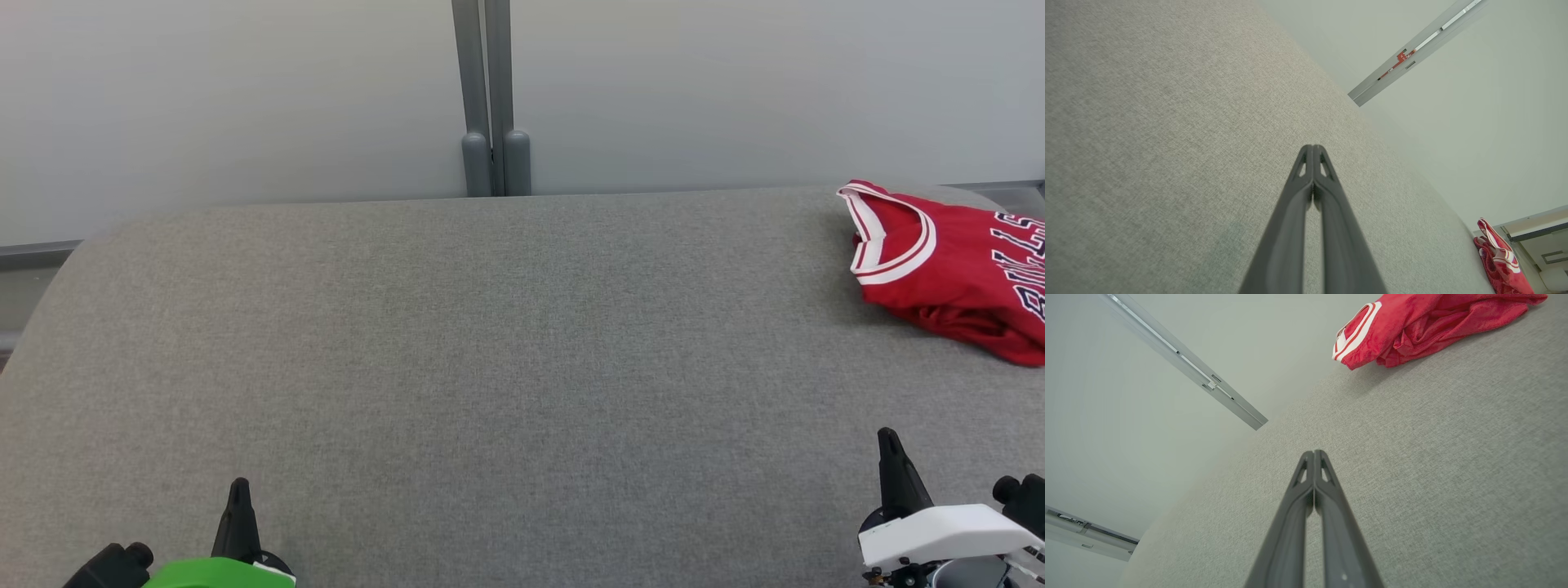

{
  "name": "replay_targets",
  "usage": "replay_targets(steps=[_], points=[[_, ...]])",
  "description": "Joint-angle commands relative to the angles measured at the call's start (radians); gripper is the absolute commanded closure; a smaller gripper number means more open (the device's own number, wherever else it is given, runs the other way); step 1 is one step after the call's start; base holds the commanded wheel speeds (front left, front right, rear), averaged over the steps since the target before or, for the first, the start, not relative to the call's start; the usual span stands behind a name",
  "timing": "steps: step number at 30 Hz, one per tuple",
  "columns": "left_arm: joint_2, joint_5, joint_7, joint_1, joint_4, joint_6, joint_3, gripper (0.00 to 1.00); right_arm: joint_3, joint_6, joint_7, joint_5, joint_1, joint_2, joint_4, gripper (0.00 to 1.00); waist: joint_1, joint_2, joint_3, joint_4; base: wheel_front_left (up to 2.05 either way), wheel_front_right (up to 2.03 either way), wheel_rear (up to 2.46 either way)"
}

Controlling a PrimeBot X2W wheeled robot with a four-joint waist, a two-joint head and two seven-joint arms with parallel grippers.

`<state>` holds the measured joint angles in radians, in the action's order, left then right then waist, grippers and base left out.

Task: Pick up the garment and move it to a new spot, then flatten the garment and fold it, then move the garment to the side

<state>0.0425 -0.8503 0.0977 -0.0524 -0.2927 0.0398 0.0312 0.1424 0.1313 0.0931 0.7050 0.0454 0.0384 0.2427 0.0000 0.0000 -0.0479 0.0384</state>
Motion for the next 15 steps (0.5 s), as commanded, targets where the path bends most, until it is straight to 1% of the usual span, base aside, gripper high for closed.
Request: replay_targets(steps=[1, 3, 15], points=[[0.005, -0.034, -0.008, 0.032, 0.017, 0.007, 0.007, 1.0, -0.002, 0.0, -0.007, 0.04, -0.029, 0.008, -0.013, 1.0, 0.0, 0.0, 0.001, -0.001, 0.0, 0.0, 0.0], [0.006, -0.073, -0.018, 0.039, 0.019, 0.012, 0.011, 1.0, -0.003, 0.0, -0.018, 0.085, -0.036, 0.009, -0.012, 1.0, 0.0, 0.0, 0.003, -0.002, 0.0, 0.0, 0.0], [0.007, -0.205, -0.055, 0.065, 0.025, 0.028, 0.025, 1.0, -0.008, 0.0, -0.056, 0.243, -0.061, 0.01, -0.01, 1.0, 0.0, 0.0, 0.01, -0.007, 0.0, 0.0, 0.0]])
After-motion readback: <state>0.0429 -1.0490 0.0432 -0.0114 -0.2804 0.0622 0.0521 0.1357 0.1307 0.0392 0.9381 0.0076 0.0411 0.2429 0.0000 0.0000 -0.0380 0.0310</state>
